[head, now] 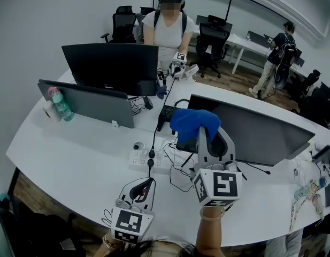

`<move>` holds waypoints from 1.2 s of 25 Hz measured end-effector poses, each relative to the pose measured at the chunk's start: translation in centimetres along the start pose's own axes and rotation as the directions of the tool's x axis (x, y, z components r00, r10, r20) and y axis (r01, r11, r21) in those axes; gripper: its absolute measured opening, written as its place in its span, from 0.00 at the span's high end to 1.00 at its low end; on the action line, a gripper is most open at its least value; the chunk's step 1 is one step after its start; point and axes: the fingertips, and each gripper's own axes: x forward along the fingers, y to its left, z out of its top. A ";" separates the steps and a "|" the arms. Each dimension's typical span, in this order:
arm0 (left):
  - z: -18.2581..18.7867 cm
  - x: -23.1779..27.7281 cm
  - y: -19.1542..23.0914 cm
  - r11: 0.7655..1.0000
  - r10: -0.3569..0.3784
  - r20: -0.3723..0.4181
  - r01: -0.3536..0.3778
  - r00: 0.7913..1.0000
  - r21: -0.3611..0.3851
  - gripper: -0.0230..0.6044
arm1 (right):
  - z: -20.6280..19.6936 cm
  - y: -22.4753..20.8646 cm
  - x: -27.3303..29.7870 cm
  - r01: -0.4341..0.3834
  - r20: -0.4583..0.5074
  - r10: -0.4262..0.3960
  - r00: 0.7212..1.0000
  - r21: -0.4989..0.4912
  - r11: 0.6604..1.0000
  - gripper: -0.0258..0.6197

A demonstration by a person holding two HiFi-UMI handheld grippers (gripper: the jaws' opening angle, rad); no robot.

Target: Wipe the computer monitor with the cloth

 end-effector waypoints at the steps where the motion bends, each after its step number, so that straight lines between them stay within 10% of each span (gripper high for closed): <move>1: 0.0 0.1 0.2 1.000 -0.001 0.004 0.001 1.000 -0.001 0.95 | 0.2 -0.1 0.2 0.004 0.007 -0.004 1.000 -0.006 1.000 0.86; 30: -1.3 2.7 0.8 0.997 0.067 -0.075 -0.069 0.995 -0.020 0.95 | 1.8 -2.4 5.3 0.002 0.075 0.002 0.997 -0.052 0.999 0.86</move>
